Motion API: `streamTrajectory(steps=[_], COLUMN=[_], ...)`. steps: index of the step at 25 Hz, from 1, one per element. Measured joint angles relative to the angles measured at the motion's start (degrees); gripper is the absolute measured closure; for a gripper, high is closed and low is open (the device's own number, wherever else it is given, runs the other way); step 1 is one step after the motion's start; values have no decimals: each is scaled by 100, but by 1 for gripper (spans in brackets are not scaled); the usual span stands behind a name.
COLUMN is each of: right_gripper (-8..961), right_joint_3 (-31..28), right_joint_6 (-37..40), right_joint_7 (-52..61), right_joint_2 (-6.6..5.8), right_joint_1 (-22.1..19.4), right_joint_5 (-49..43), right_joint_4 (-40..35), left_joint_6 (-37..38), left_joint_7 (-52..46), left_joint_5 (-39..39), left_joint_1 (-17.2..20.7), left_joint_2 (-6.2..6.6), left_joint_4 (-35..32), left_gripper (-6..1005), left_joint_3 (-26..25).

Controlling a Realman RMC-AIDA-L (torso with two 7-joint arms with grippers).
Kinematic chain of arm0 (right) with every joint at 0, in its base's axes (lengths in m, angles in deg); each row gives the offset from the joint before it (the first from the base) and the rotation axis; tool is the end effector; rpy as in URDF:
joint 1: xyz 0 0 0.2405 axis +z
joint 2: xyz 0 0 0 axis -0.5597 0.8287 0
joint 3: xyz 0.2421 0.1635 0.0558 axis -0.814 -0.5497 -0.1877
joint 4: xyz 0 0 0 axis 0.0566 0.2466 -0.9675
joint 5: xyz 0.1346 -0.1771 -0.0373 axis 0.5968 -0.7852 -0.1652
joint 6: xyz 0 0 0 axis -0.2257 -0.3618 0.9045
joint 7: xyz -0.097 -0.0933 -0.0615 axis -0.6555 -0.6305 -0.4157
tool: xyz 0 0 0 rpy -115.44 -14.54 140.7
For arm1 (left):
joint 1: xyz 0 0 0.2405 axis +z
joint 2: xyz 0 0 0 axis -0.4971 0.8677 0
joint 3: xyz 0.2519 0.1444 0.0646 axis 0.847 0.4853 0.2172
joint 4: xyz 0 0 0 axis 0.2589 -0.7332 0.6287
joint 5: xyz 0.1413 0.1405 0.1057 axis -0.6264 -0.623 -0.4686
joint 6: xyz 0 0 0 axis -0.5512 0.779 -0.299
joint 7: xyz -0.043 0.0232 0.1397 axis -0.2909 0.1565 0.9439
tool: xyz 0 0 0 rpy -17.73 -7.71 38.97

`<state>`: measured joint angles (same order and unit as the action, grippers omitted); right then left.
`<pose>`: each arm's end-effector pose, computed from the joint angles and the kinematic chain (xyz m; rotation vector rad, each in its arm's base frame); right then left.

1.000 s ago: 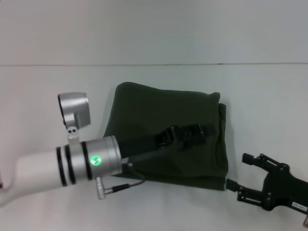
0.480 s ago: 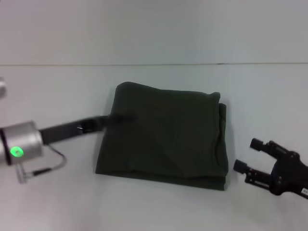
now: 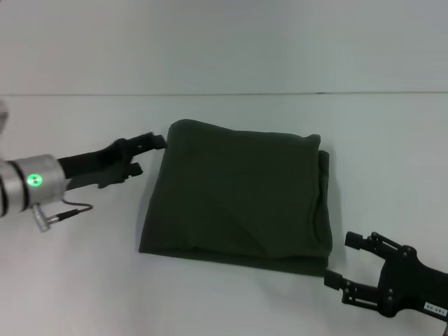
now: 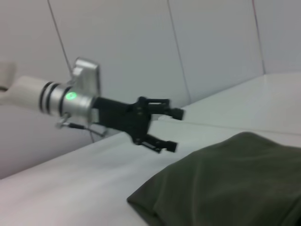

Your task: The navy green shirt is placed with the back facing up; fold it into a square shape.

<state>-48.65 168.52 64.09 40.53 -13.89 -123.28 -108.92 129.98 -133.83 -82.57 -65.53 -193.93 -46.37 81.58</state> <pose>0.3654 0.2761 -0.0632 -2.5240 0.6392 0.8381 -0.3299 0.4257 -0.0308 -1.8585 -1.9081 -0.8388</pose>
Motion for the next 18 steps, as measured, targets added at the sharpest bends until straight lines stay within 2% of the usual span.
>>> streamTrajectory(steps=[4,18], right_gripper=[25,25], right_joint_3=[159,209], right_joint_6=[1,61], right_joint_7=[-1,-1], right_joint_2=[-5,-9], right_joint_1=[-38,-39], right_joint_5=[-2,-62], right_joint_4=[-22,7], left_joint_6=[-341,-968], left_joint_7=[74,183], left_joint_5=[-3,-3], left_joint_1=[-216,-428], left_joint_2=[-117,-358], left_joint_4=[25,49], left_gripper=[34,35], left_joint_3=[324,566])
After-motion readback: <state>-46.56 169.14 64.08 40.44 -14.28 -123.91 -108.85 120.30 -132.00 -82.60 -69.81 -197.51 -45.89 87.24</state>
